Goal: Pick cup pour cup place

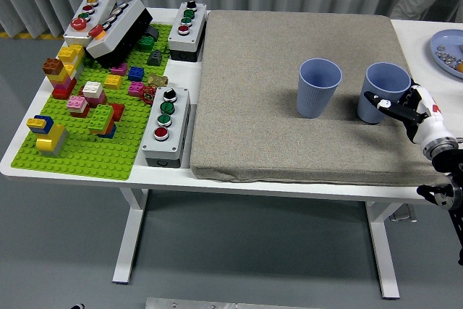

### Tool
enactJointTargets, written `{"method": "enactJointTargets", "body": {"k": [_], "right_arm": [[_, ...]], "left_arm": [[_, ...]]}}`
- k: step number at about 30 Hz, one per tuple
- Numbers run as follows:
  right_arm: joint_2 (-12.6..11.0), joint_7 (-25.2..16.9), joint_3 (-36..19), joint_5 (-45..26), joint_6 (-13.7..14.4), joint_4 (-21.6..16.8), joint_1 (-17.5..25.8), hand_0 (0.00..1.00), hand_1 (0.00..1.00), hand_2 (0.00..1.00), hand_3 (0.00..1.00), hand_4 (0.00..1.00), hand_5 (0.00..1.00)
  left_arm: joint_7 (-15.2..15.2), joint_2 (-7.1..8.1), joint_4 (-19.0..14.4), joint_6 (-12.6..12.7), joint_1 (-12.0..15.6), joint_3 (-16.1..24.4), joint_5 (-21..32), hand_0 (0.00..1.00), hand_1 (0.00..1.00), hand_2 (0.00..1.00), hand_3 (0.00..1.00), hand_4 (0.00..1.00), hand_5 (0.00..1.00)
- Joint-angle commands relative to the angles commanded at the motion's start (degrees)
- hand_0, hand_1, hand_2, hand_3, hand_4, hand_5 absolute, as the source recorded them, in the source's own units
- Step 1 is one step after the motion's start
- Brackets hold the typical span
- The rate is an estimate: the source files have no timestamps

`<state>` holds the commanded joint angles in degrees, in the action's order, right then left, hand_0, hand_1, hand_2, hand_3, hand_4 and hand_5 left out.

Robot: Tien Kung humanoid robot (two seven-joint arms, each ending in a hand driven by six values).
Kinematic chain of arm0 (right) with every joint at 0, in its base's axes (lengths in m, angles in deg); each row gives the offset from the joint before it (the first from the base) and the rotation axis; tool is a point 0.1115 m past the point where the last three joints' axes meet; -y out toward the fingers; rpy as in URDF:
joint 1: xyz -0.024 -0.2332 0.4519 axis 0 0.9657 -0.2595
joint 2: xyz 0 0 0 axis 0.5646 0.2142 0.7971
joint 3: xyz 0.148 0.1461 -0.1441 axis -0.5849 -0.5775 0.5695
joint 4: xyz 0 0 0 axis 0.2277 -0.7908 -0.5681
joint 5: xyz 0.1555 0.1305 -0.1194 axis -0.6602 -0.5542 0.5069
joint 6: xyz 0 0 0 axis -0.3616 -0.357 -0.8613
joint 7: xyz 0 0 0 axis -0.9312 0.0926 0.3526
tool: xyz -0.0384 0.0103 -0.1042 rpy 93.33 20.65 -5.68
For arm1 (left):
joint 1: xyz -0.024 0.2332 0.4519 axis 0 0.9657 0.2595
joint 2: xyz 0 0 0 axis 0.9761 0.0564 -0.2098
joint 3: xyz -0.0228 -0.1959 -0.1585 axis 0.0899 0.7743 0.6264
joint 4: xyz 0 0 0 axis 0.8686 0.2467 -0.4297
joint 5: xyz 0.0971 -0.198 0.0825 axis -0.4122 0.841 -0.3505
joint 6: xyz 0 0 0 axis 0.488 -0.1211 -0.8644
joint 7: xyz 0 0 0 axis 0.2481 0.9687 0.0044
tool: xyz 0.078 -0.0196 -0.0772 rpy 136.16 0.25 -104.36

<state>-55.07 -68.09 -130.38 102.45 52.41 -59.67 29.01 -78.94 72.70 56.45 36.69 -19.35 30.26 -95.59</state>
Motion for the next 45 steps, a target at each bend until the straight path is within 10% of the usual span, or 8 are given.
{"method": "enactJointTargets", "body": {"k": [18, 45], "right_arm": [[-0.10, -0.83, 0.01, -0.17, 2.42, -1.30, 0.14, 0.780, 0.727, 0.608, 0.758, 0.693, 0.108], [-1.37, 3.10, 5.23, 18.32, 9.79, -9.19, -3.38, 0.775, 0.732, 0.610, 0.753, 0.696, 0.125]], "left_arm": [[-0.02, 0.08, 0.00, -0.07, -0.06, -0.09, -0.02, 0.820, 0.781, 0.825, 0.751, 0.557, 0.998], [0.00, 0.18, 0.00, -0.01, 0.04, -0.07, -0.01, 0.820, 0.780, 0.826, 0.751, 0.557, 0.998]]}}
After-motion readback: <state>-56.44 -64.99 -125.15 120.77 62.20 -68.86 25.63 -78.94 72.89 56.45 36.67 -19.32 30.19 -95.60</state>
